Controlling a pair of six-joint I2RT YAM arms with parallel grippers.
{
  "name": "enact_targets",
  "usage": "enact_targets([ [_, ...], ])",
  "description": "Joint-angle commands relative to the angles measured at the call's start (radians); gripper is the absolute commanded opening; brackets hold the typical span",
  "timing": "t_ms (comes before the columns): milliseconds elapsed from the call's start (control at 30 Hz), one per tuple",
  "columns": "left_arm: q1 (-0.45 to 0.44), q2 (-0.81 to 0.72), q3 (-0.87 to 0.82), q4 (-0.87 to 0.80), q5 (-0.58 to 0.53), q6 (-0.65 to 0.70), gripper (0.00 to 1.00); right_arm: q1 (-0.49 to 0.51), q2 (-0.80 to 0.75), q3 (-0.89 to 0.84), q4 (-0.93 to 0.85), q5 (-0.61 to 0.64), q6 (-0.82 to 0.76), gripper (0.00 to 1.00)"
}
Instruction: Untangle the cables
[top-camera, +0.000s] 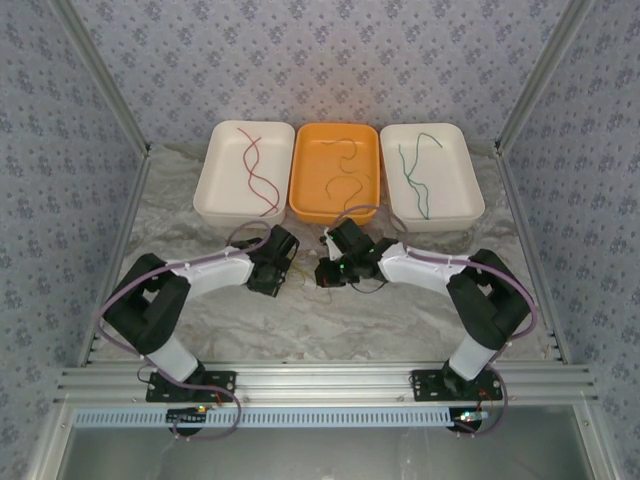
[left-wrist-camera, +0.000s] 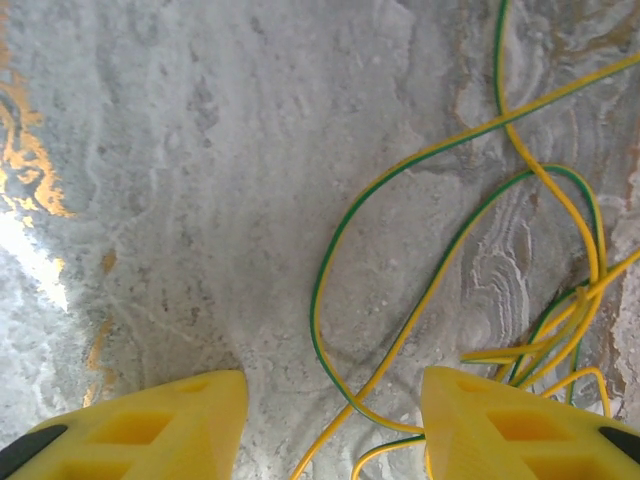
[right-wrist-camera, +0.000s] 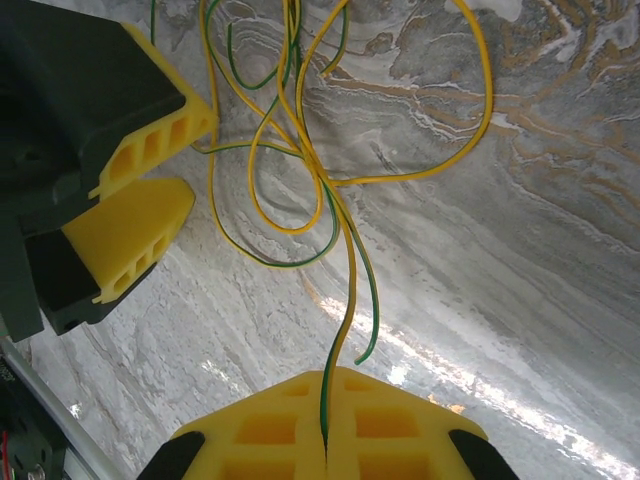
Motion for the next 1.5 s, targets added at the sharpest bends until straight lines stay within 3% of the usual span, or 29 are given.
enact_targets([
  [0, 0.008, 0.070, -0.004, 0.060, 0.050, -0.071, 0.52, 0.015, -0.027, -0.014, 0.012, 0.013, 0.013, 0.00],
  [133, 0.009, 0.118, 0.037, 0.037, 0.068, -0.083, 0.50, 0.024, -0.039, -0.029, 0.025, 0.018, 0.023, 0.00],
  [233, 0.009, 0.155, 0.067, 0.012, 0.078, -0.118, 0.44, 0.033, -0.055, -0.039, 0.027, 0.023, 0.028, 0.00],
  [433, 0.019, 0.264, 0.139, -0.022, 0.120, -0.159, 0.23, 0.050, -0.096, -0.053, 0.024, 0.042, 0.035, 0.00],
  [533, 0.033, 0.288, 0.108, 0.053, 0.141, -0.165, 0.00, 0.049, -0.115, -0.059, 0.013, 0.055, 0.031, 0.00],
  [667, 0.069, 0.159, -0.022, 0.144, 0.062, -0.126, 0.00, 0.023, -0.188, -0.089, -0.016, 0.095, 0.012, 0.00],
  [800, 0.142, -0.059, -0.114, 0.107, -0.032, 0.069, 0.00, -0.049, -0.354, -0.132, -0.068, 0.135, -0.021, 0.00],
  [967, 0.274, -0.304, -0.213, 0.073, -0.037, 0.252, 0.00, -0.205, -0.579, -0.102, -0.189, 0.128, -0.079, 0.00],
  [1200, 0.422, -0.562, -0.219, -0.028, -0.036, 0.446, 0.00, -0.451, -0.704, 0.100, -0.351, 0.082, -0.159, 0.00],
  [1467, 0.552, -0.621, -0.203, -0.110, -0.022, 0.546, 0.00, -0.637, -0.635, 0.452, -0.439, 0.053, -0.167, 0.00],
])
